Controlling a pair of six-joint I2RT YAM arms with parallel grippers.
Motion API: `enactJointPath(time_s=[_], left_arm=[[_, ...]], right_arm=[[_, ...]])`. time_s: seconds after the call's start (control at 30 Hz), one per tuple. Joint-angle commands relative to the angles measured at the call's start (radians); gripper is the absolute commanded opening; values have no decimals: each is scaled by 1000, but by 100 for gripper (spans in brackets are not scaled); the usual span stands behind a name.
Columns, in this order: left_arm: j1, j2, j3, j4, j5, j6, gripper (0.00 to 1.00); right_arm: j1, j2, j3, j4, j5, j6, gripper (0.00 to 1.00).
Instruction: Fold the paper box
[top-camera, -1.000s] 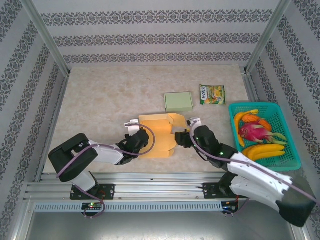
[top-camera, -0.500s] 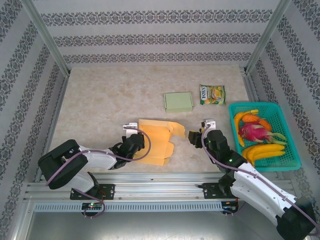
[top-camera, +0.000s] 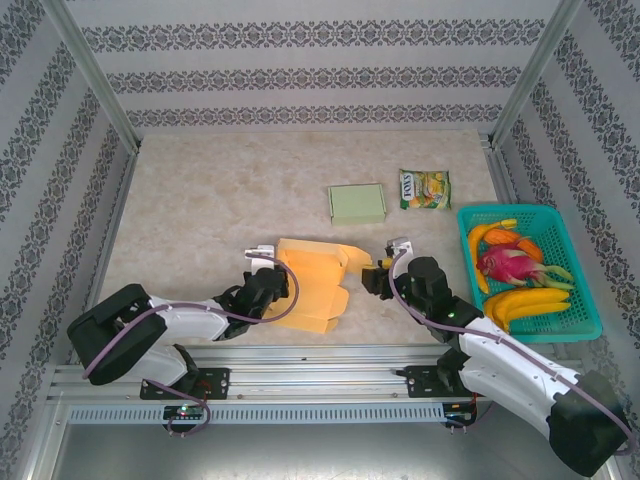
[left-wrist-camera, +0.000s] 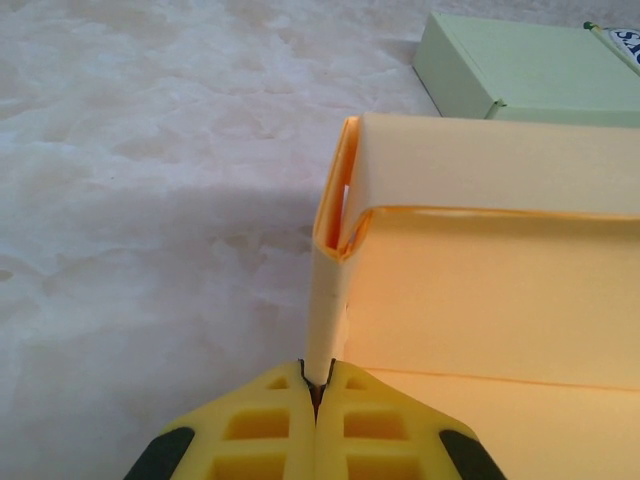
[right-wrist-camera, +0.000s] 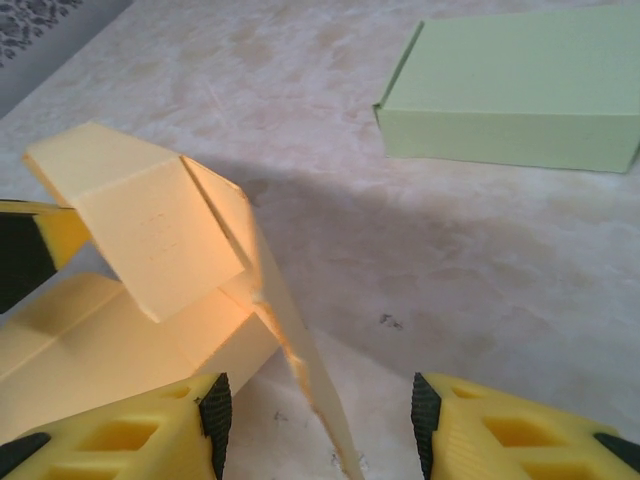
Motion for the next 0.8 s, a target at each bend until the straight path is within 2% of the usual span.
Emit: enactJointPath(time_s=[0.0,0.2,0.33,0.5,0.77], left_arm=[[16,-24,-9,-7,-1,9,0],[35,-57,-27,-23,1,0,0],[41,-88,-35,-28,21,4,0],[43,-120,-56,3,70,23,0],[43,-122,-52,-5,94,32,0]], right_arm=[[18,-27,-5,31,-27,-14,53],[1,-192,-39,-65,125,22,53],[-45,-216,-55,-108,177,50,53],[-60,-134,-43,-69,122,50,53],[-43,3,-10,38,-55,19,53]])
